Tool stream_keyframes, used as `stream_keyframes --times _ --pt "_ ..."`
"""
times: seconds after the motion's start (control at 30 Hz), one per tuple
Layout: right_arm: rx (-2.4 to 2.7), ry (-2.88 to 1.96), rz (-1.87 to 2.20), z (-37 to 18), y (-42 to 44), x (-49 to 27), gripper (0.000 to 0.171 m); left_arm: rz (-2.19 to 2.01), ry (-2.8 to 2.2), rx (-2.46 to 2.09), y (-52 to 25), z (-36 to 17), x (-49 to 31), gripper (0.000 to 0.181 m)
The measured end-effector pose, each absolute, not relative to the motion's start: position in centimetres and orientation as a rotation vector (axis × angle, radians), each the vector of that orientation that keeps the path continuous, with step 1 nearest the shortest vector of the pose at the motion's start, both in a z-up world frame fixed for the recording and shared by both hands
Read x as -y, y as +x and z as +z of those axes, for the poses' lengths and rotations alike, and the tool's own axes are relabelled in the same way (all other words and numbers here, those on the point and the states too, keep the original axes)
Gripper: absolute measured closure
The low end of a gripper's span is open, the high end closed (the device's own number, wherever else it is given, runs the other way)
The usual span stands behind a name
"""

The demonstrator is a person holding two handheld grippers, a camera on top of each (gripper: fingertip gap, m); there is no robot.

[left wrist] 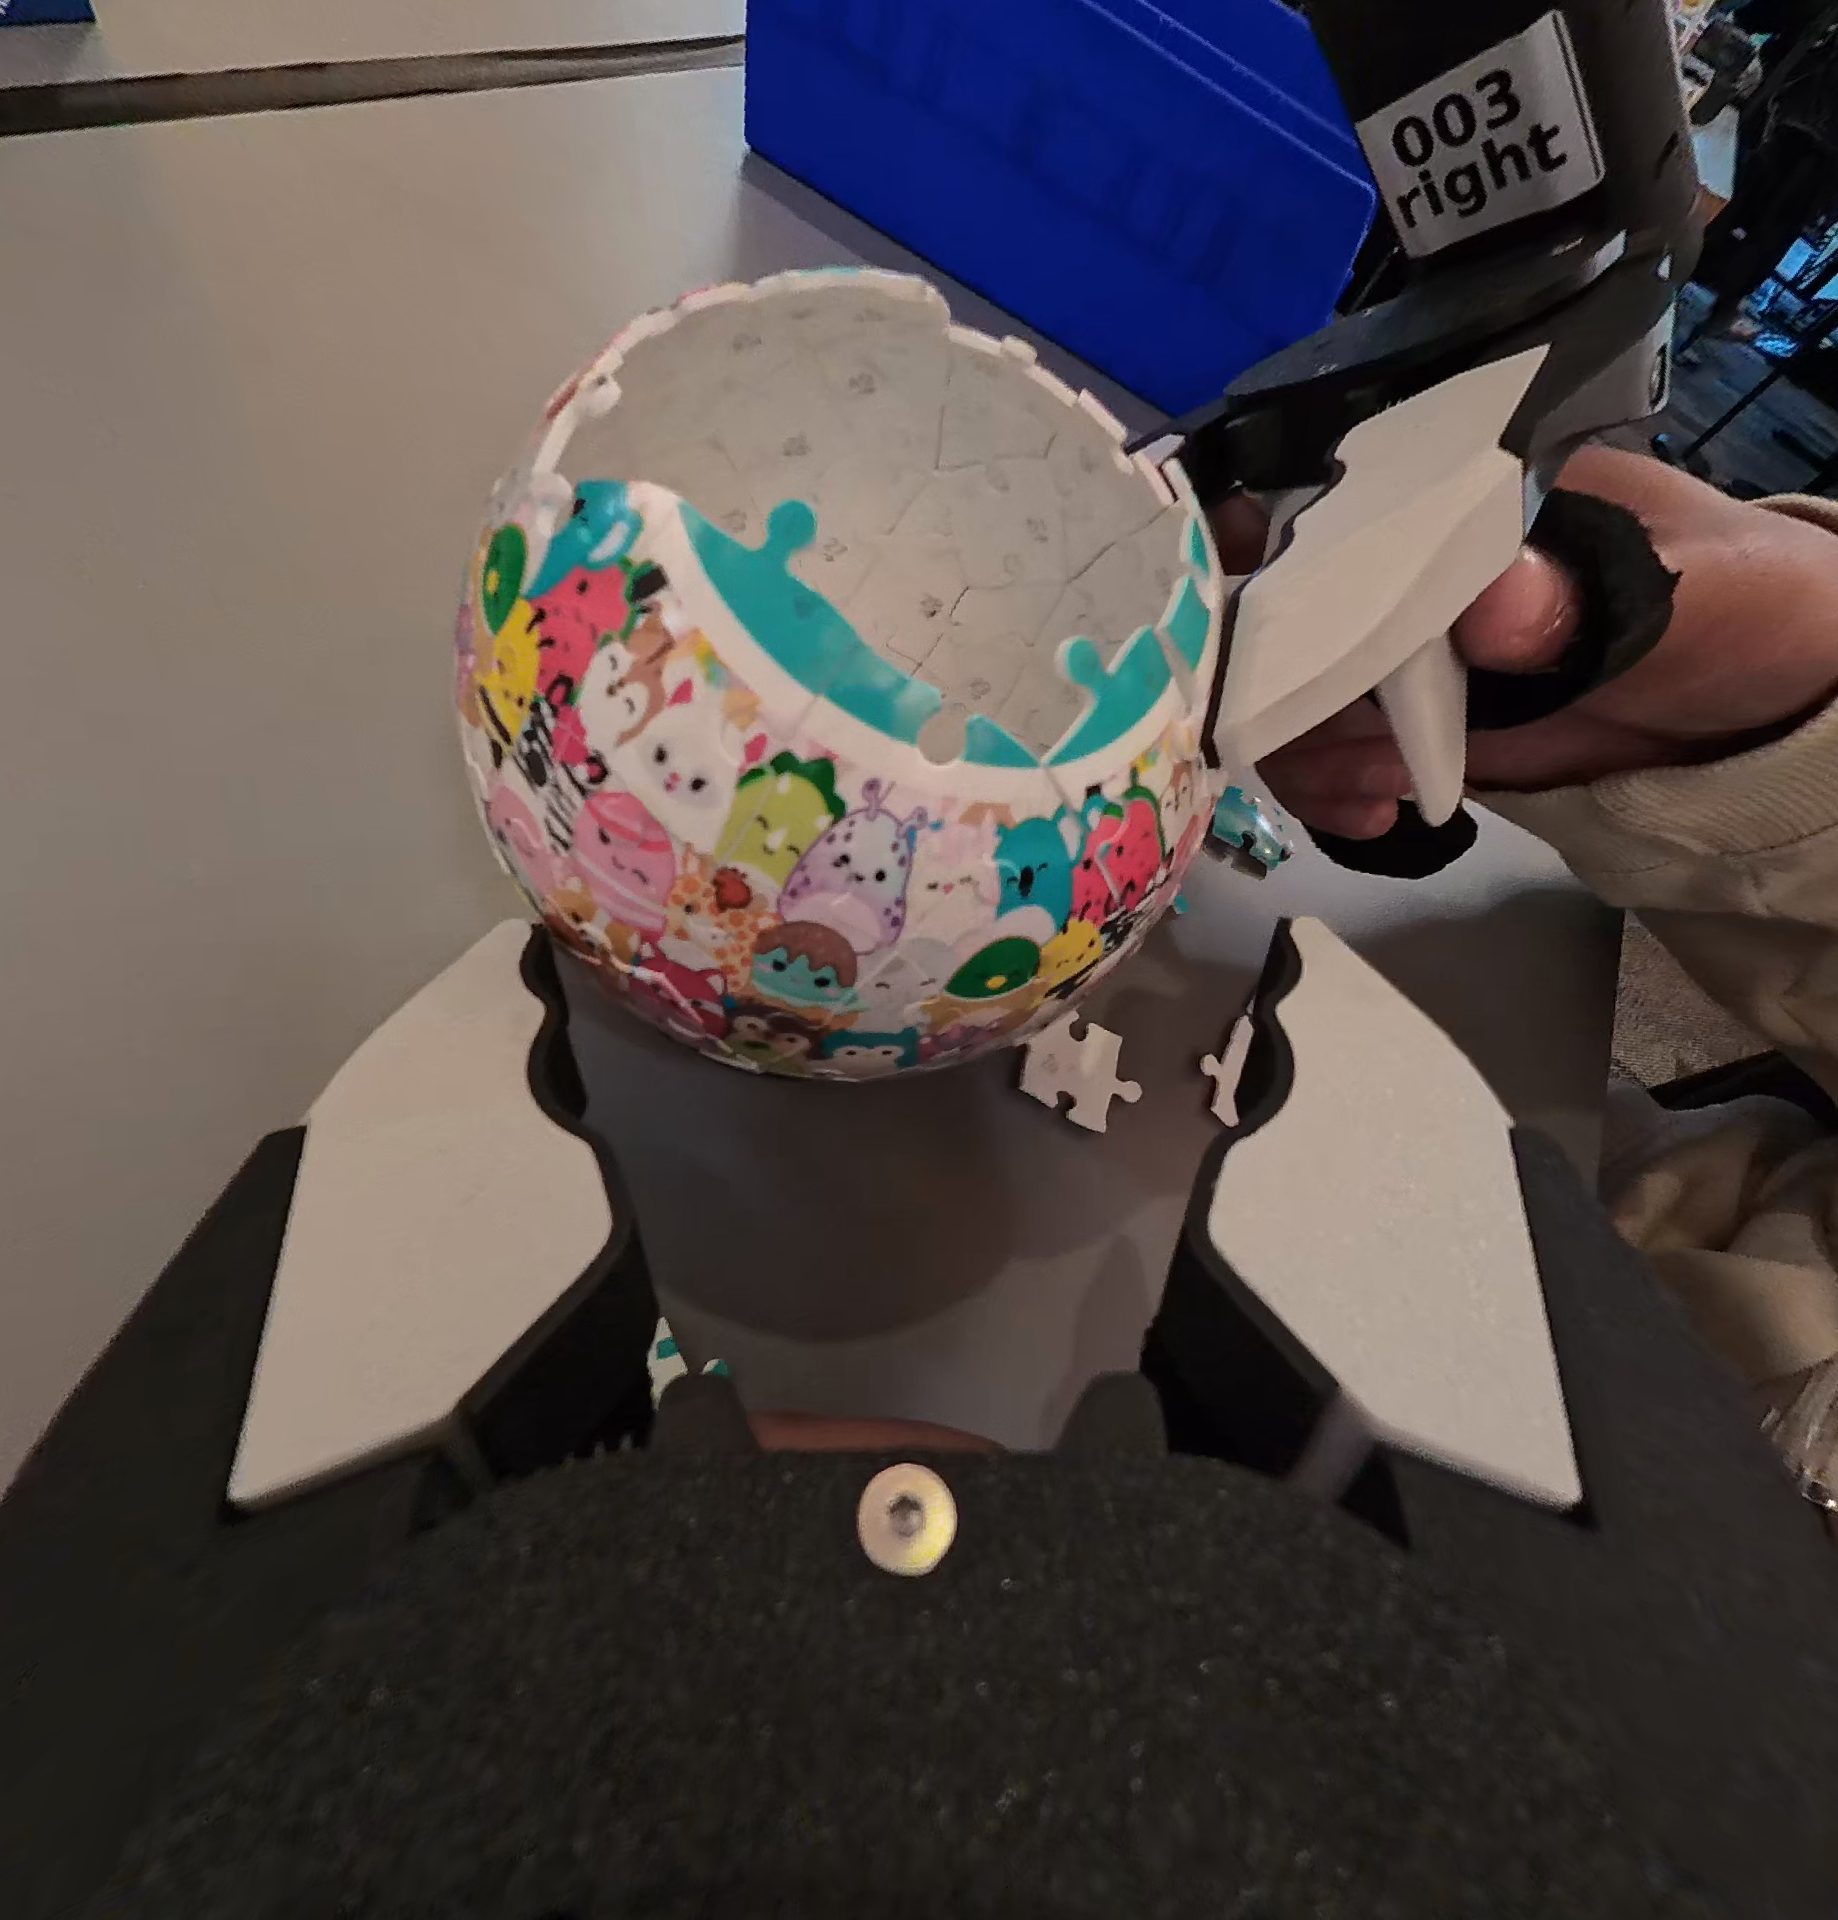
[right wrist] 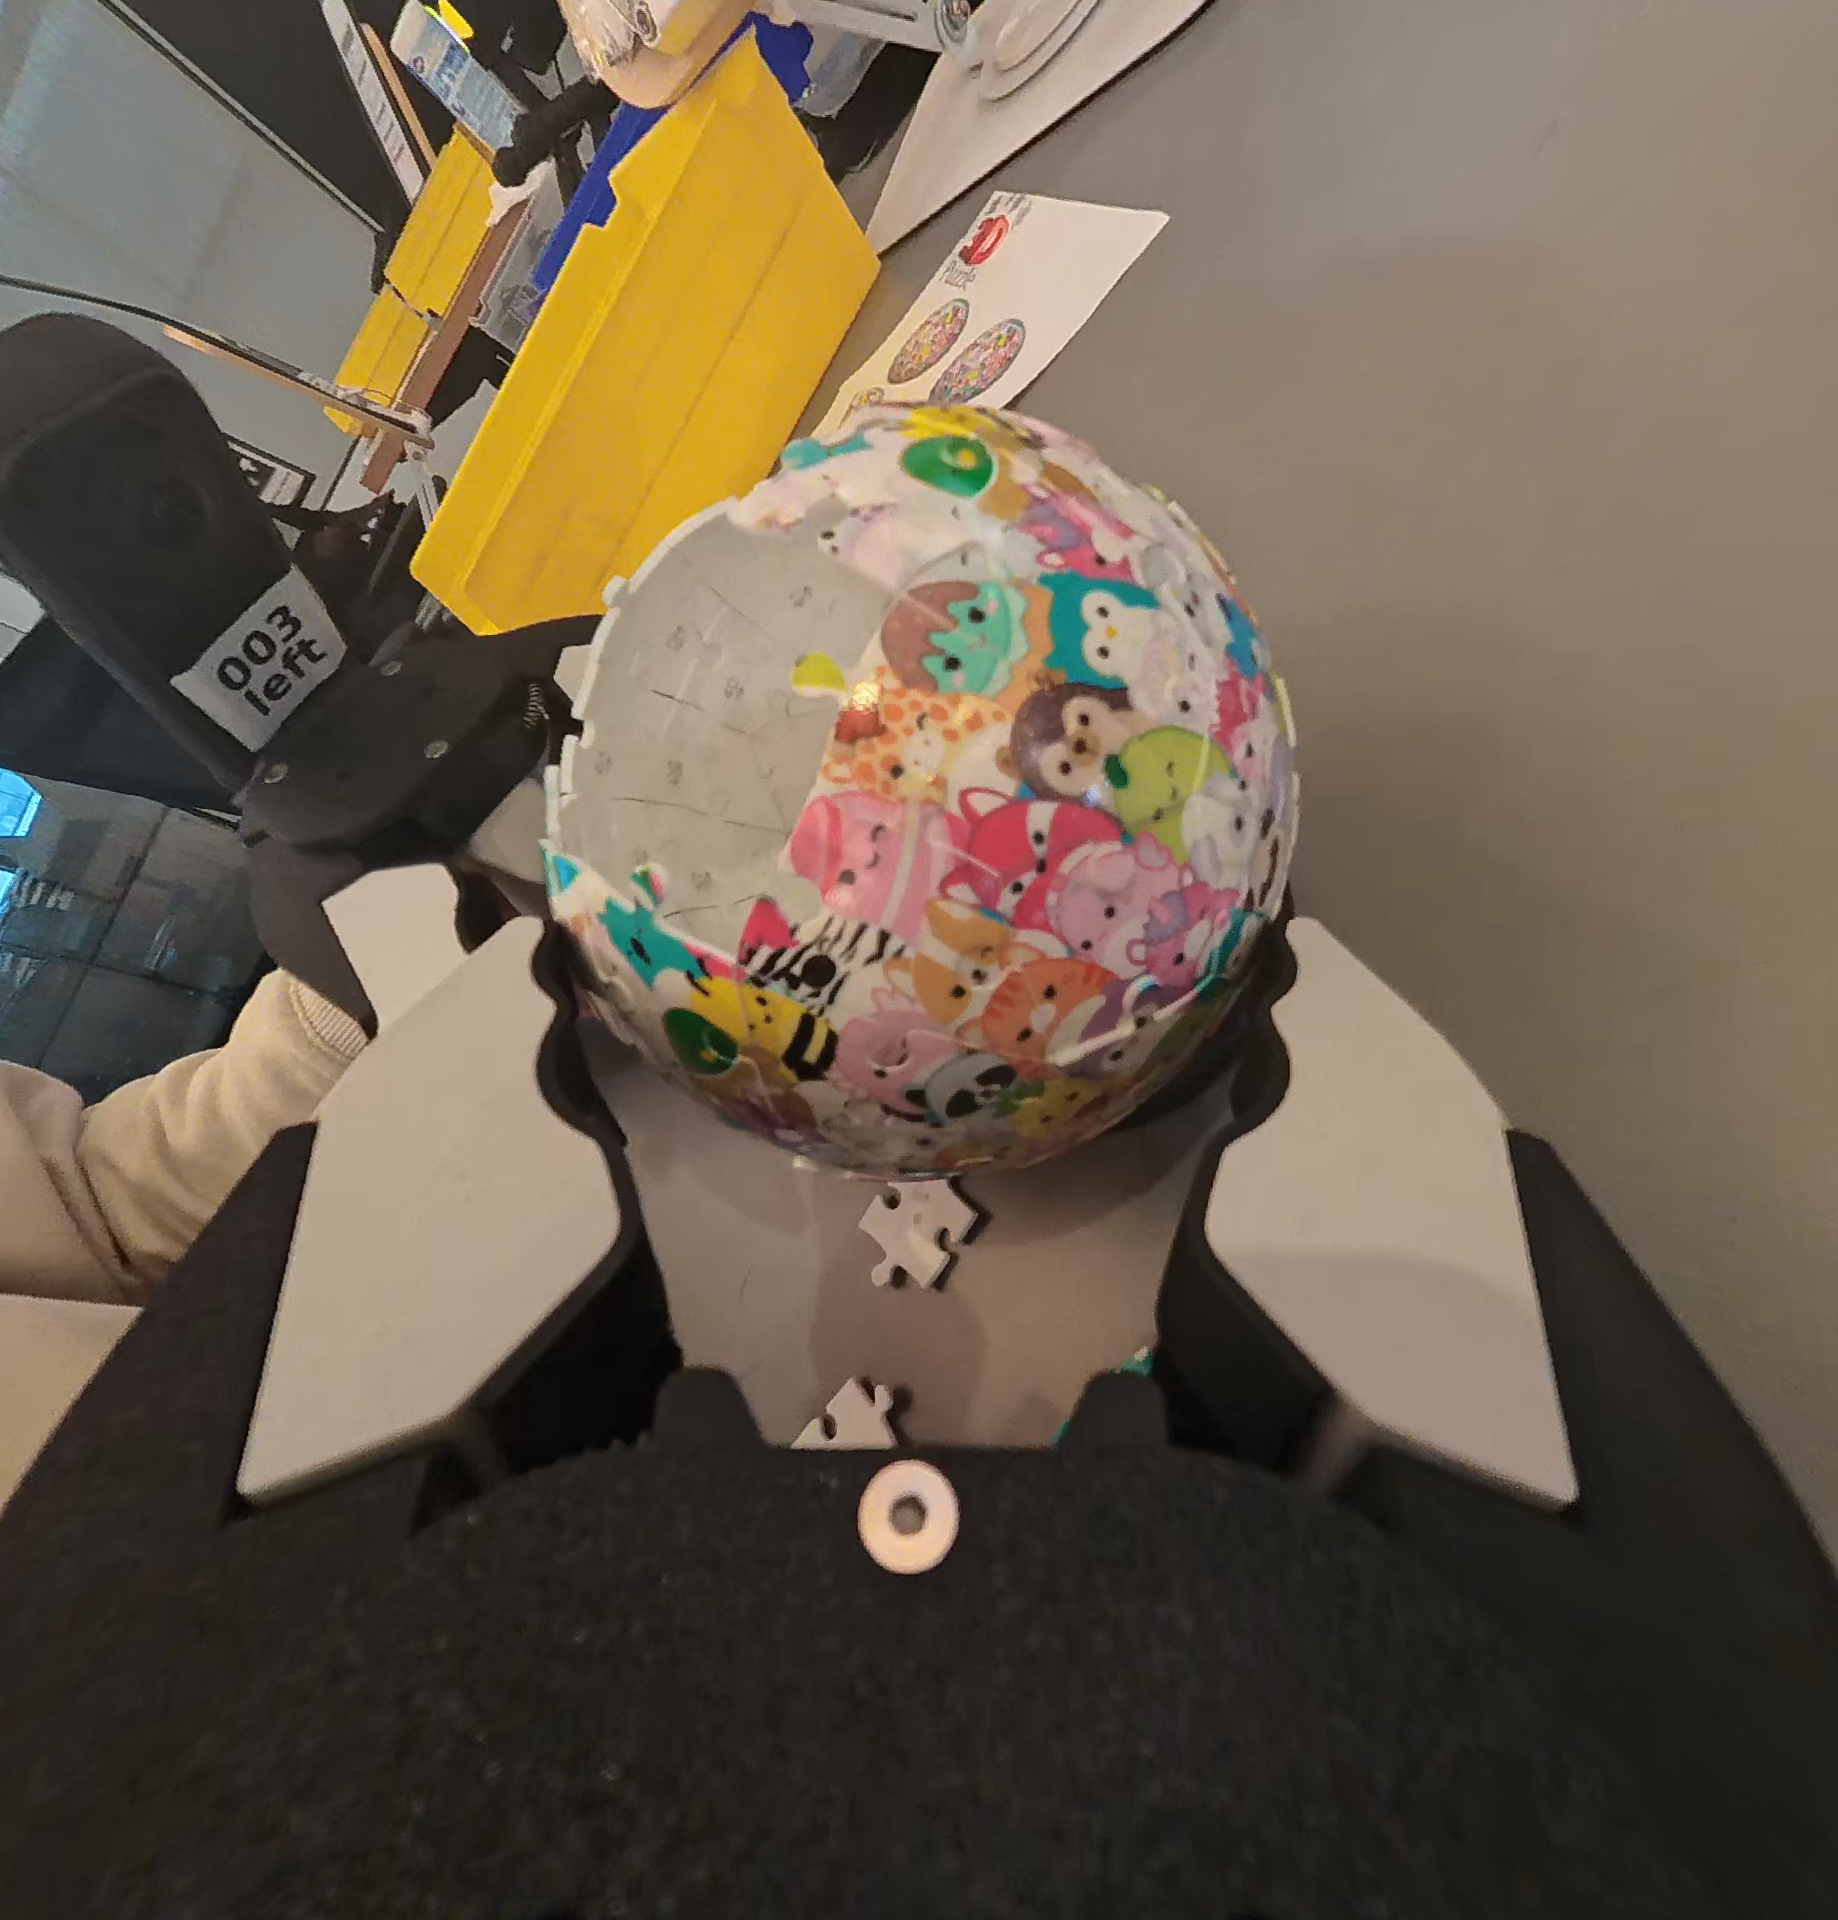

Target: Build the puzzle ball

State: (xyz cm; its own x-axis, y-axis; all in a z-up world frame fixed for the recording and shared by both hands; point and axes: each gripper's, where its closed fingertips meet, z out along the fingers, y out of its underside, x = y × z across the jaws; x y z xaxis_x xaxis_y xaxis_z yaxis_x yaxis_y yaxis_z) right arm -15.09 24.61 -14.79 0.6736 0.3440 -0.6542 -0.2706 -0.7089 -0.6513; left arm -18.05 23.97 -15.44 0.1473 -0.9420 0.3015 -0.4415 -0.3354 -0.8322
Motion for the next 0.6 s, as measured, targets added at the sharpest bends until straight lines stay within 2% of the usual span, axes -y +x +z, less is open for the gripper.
stream_keyframes --times 0.47,0.6 --pt "0.009 -2.124 1.052 -14.8 -15.14 -24.68 0.05 -1.135 -1.86 -1.312 -17.92 -15.31 -24.06 0.056" --pt "0.017 -2.103 1.064 -14.67 -15.15 -24.65 0.049 -1.147 -1.868 -1.282 -18.06 -15.23 -24.5 0.065"
